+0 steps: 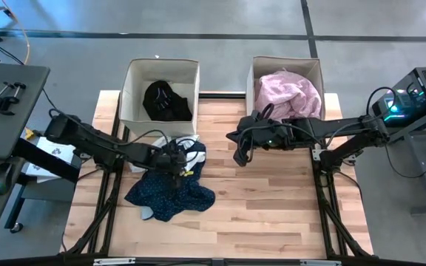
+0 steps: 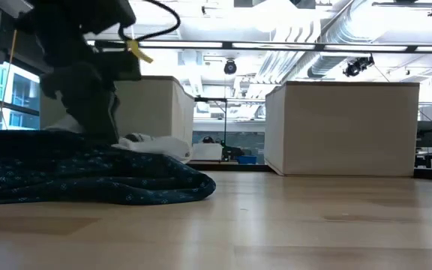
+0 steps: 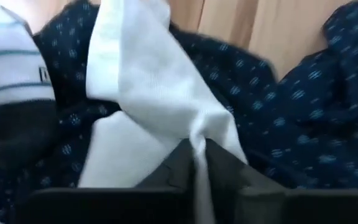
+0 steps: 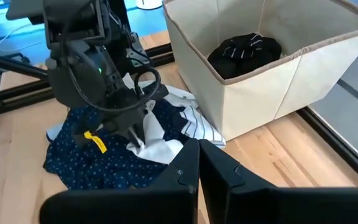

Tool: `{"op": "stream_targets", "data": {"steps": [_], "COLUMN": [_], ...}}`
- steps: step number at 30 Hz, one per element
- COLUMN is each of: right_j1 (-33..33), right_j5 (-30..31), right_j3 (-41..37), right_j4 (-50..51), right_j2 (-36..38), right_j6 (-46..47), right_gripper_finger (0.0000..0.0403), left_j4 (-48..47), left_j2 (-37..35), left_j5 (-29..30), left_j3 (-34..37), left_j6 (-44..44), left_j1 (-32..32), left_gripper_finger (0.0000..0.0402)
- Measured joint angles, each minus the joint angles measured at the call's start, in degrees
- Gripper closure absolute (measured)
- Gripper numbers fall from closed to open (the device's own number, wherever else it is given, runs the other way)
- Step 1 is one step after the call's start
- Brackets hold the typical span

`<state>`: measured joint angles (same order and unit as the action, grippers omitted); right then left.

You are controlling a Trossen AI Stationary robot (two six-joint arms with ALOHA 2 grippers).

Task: Sort clothes
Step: Put the white long sock into the top right laundry bin

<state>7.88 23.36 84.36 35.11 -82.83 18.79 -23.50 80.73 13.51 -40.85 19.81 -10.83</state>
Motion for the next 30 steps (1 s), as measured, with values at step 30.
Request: {"op": "stream_targets", "data": {"steps": [30], "right_j1": [-0.3], "right_j5": [-17.4], "right_j3": [0.0], "right_j4": [-12.7], "right_j2": [-9.1], "right_j6": [-13.7], "right_gripper_finger": [0.0256], "left_j4": [-0.6], "left_j2": [-5.6], "left_j5": [1.0], "left_j3": [-26.8], "left_j6": [-15.6], "left_j1": [1.1], "left_gripper_finger": [0.0400]}}
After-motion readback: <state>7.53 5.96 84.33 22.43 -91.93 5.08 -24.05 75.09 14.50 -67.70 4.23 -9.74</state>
